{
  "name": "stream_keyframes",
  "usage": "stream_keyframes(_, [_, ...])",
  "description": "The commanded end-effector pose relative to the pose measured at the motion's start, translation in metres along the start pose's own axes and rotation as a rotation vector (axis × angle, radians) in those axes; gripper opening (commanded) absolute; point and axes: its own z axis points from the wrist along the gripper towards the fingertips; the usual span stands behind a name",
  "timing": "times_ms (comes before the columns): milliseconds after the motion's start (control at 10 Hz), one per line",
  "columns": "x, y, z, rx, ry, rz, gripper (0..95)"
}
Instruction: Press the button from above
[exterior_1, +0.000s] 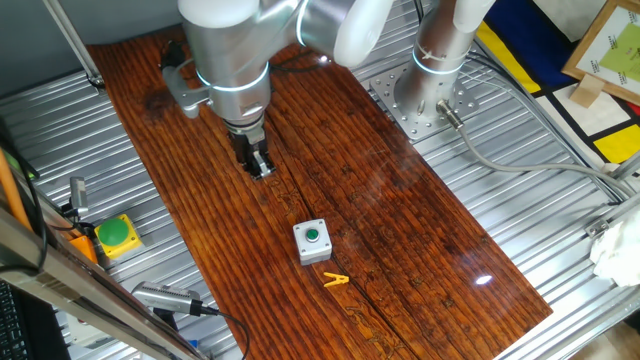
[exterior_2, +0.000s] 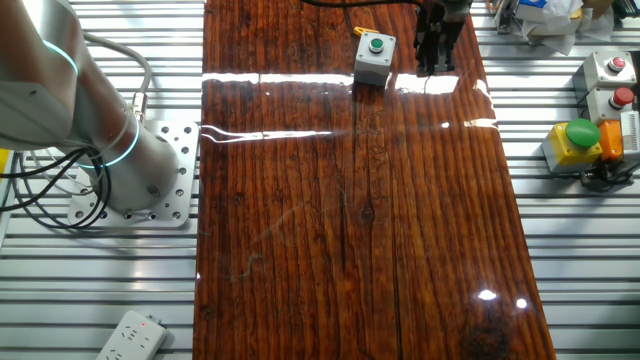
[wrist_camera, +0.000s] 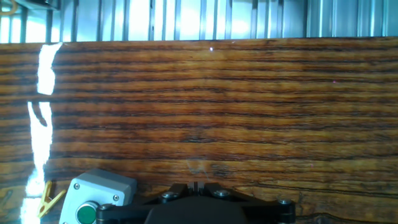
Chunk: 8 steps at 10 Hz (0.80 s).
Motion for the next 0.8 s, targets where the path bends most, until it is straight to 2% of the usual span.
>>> stream_keyframes(100, [-0.0002,0.0003,0.0003,0.011,0.004,-0.009,0.0])
stream_keyframes(500, [0.0002,0.0002,-0.0015,0.009,0.004,-0.064,0.0])
stream_keyframes(600, [0.0008,0.0002,-0.0017,0.019,0.008,-0.055,0.0])
stream_keyframes(800, [0.0012,0.0003,-0.0026,0.018,0.007,-0.026,0.0])
